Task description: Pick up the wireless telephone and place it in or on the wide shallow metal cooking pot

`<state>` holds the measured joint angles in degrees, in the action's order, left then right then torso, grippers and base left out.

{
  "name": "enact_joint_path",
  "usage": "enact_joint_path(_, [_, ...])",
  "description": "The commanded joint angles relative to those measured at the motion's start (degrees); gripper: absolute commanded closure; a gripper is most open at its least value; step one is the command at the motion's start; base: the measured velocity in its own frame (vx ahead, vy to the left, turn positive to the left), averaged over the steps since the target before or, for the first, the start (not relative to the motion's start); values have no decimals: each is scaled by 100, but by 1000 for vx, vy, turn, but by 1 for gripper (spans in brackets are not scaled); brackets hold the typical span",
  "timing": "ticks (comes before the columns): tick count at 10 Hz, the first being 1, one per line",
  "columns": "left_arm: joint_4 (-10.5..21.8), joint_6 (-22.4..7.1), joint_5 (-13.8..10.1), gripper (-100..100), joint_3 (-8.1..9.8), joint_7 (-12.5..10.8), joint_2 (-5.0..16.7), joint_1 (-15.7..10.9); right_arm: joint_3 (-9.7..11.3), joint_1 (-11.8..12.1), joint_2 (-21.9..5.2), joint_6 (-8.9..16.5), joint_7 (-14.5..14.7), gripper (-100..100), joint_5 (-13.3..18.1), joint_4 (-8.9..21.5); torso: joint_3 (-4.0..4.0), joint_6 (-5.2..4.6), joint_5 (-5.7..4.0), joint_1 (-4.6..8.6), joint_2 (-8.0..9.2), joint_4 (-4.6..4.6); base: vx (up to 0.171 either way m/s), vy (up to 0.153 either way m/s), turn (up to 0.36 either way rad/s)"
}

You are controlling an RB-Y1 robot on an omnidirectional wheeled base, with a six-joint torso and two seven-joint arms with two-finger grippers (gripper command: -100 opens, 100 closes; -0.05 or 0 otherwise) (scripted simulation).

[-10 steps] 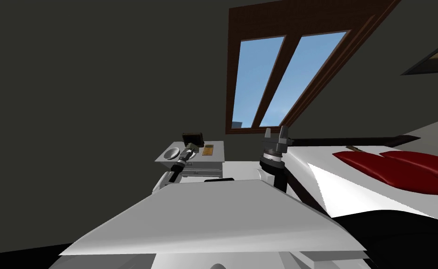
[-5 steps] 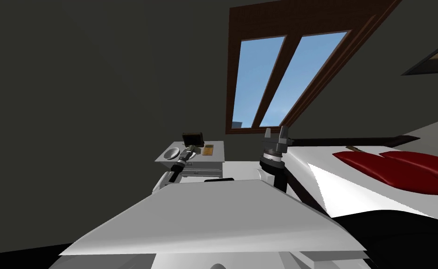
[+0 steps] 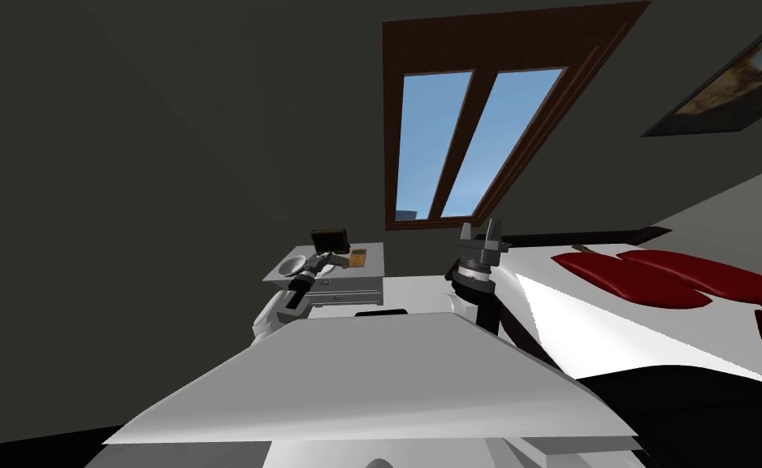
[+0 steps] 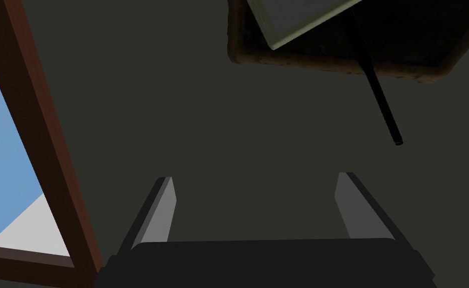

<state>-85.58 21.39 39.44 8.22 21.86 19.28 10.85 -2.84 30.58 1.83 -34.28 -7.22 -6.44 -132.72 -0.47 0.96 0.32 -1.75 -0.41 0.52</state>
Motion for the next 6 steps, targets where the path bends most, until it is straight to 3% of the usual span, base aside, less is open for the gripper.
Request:
enact_joint_path(1, [-166, -247, 8, -100, -34, -223, 217, -52, 0, 0, 0, 0, 0, 0, 0, 0, 0, 0, 0, 0, 0, 0, -56, -62, -91])
enact_joint_path(4, [-446, -640, 18, -100, -79, -589, 597, -135, 0, 0, 0, 0, 0, 0, 0, 0, -2, 1, 0, 0, -3, 1, -70, -56, -71])
enact_joint_path(5, [-382, -526, 14, -100, -64, -492, 515, -114, 0, 0, 0, 0, 0, 0, 0, 0, -1, 1, 1, -5, -1, 1, -34, -15, -14])
enact_joint_path(6, [-397, -565, 15, 0, -68, -524, 529, -119, -1, 1, 0, 0, 0, 0, 0, 0, -7, 3, 4, -14, -12, 3, -6, -4, 3])
